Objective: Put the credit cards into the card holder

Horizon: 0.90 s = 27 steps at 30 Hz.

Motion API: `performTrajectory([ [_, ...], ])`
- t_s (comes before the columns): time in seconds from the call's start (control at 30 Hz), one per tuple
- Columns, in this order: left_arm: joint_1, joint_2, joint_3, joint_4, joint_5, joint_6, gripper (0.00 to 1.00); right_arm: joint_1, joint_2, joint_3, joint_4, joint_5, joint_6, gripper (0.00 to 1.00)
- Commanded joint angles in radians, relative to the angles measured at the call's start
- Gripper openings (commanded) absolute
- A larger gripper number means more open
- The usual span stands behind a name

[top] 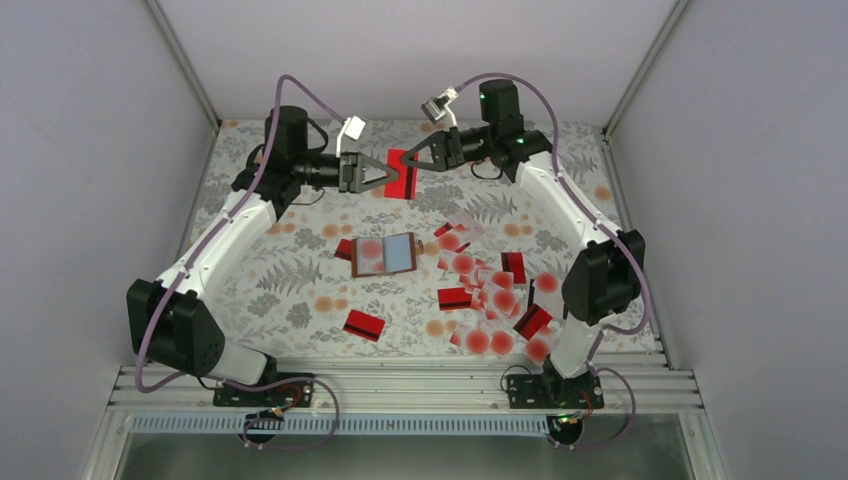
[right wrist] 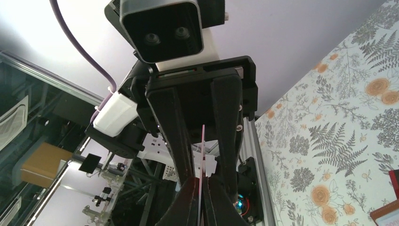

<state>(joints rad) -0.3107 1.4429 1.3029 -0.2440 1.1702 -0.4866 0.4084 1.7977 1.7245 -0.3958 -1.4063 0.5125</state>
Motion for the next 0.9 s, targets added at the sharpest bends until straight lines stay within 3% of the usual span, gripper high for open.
performTrajectory([
  [0.0, -0.004, 0.003, 0.017, 0.038, 0.026, -0.007, 0.2, 0.016, 0.012, 0.048, -0.027, -0.027, -0.024, 0.04],
  [0.1, -0.004, 0.003, 0.015, 0.035, 0.024, -0.004, 0.04, 0.018, 0.015, 0.05, -0.028, -0.026, -0.026, 0.04],
  [0.3, -0.004, -0.006, -0.002, 0.028, 0.007, -0.007, 0.02, 0.019, 0.023, 0.06, -0.034, -0.012, -0.028, 0.04],
  [0.33, -0.003, -0.01, -0.005, 0.023, -0.003, -0.007, 0.02, 0.019, 0.023, 0.064, -0.045, -0.002, -0.033, 0.08],
  [0.43, -0.001, -0.02, -0.017, -0.023, -0.069, 0.001, 0.02, 0.015, 0.029, 0.07, -0.104, 0.067, -0.069, 0.62],
  [0.53, 0.013, -0.045, -0.076, -0.062, -0.172, -0.006, 0.02, 0.002, 0.017, 0.025, -0.149, 0.188, -0.072, 0.78],
  [0.67, 0.022, -0.063, -0.182, -0.116, -0.32, 0.008, 0.02, -0.004, -0.022, -0.109, -0.146, 0.407, -0.029, 0.79],
  [0.87, 0.031, -0.034, -0.316, -0.093, -0.408, -0.005, 0.02, 0.043, -0.048, -0.298, -0.106, 0.551, 0.029, 0.67],
])
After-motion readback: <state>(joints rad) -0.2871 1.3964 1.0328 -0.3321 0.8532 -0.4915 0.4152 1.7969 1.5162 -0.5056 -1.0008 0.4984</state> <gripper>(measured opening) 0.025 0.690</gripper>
